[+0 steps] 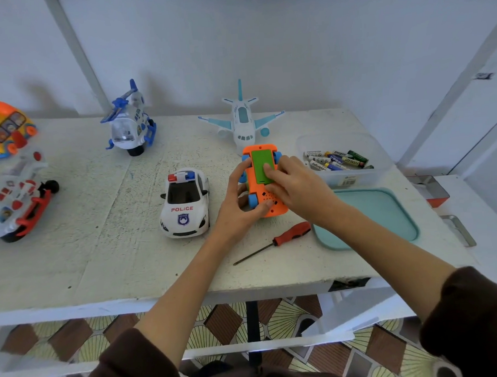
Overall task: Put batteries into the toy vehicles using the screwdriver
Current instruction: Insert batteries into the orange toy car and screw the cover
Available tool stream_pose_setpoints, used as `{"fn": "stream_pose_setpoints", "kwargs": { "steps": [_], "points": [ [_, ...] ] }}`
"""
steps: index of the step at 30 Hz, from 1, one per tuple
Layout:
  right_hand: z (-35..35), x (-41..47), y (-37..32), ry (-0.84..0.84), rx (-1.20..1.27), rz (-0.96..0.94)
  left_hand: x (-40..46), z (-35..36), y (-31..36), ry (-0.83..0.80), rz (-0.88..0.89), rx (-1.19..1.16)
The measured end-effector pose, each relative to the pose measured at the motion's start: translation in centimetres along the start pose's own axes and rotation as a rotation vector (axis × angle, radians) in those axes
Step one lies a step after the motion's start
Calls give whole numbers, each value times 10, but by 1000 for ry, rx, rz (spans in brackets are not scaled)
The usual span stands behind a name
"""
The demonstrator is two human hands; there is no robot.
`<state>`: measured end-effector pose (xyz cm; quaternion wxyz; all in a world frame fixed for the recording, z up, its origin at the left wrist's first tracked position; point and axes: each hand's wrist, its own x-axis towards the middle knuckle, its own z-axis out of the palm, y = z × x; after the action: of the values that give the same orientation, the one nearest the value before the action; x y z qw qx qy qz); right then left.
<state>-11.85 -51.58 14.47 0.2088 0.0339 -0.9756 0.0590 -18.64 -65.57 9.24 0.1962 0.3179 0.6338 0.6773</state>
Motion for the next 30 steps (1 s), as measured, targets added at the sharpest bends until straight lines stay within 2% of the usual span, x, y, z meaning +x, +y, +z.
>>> {"fn": "stream_pose_setpoints", "kwargs": {
  "steps": [5, 9, 11, 14, 17, 19, 22, 25, 30],
  "points": [
    [-13, 3, 6, -142, 317, 209, -1, -1, -1, -7, 15, -11],
    [-29, -7, 12, -12, 489, 240, -2, 0, -1, 9, 55, 44],
    [-33, -19, 14, -35, 532, 222, -3, 0, 0, 22, 74, 59],
    [-28, -38, 16, -194, 532, 188, -3, 0, 0, 26, 88, 83],
    [-12, -51, 17, -308, 379, 102, -4, 1, 0, 31, 98, 86],
    [-3, -55, 15, -316, 286, 32, -4, 1, 0, 33, 101, 87],
    [3, -59, 13, -276, 272, -24, -4, 0, -1, 31, 111, 102],
    [-2, -61, 12, -274, 337, 12, -3, 0, -3, 36, 115, 108],
    [-28, -61, 17, -233, 510, 250, -1, 1, -3, 37, 112, 79]
  ]
}}
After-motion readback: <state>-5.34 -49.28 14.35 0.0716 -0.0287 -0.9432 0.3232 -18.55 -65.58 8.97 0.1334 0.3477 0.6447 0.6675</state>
